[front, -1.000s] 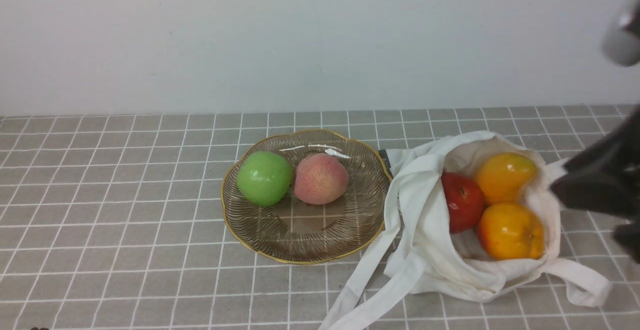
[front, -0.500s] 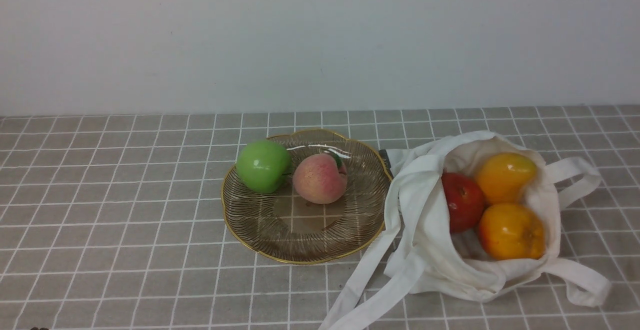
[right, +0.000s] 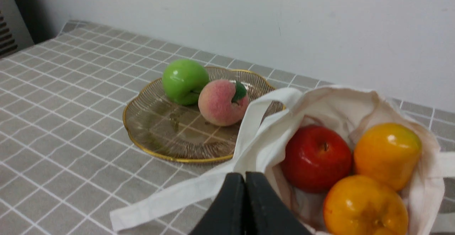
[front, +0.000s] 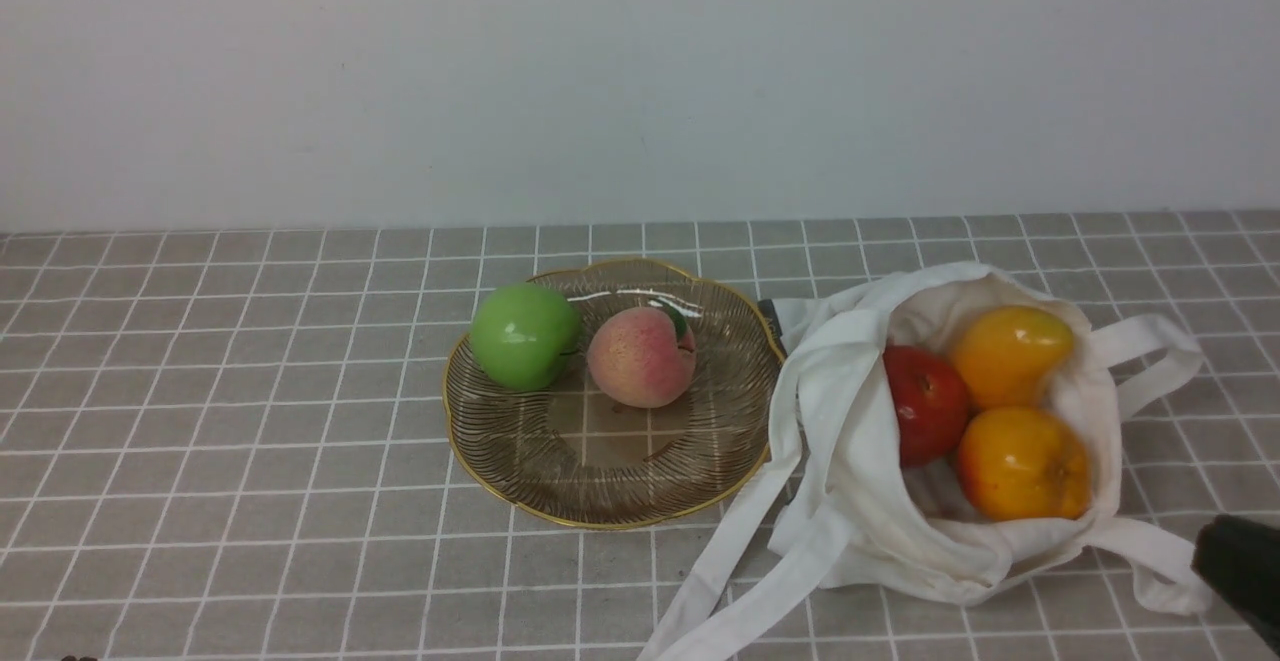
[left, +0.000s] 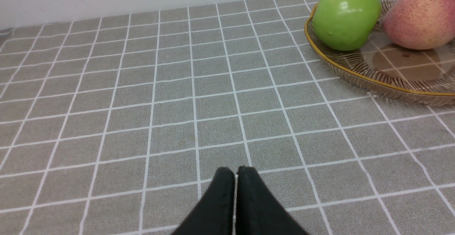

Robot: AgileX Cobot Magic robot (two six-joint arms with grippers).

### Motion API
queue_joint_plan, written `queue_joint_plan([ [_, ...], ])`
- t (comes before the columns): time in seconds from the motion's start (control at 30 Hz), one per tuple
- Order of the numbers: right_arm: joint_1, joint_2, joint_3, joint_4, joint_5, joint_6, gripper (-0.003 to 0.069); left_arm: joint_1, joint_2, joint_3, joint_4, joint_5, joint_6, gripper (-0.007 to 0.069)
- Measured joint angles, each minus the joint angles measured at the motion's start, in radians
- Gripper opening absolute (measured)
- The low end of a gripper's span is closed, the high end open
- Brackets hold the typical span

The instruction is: Take the fruit out of the bag on the grey coffee tablecloth and place them on the plate.

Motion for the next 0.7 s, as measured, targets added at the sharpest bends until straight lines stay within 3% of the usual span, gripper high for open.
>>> queue_joint_plan([
  [0.47, 0.0, 0.0, 0.016, -0.003, 0.029, 0.047, -0.0014, 0.0, 0.0, 0.0, 0.0, 0.0, 0.0, -0.0008],
  [0.7, -0.046, -0.087, 0.131, -0.013, -0.163, 0.053, -0.0015, 0.0, 0.0, 0.0, 0.0, 0.0, 0.0, -0.0008],
])
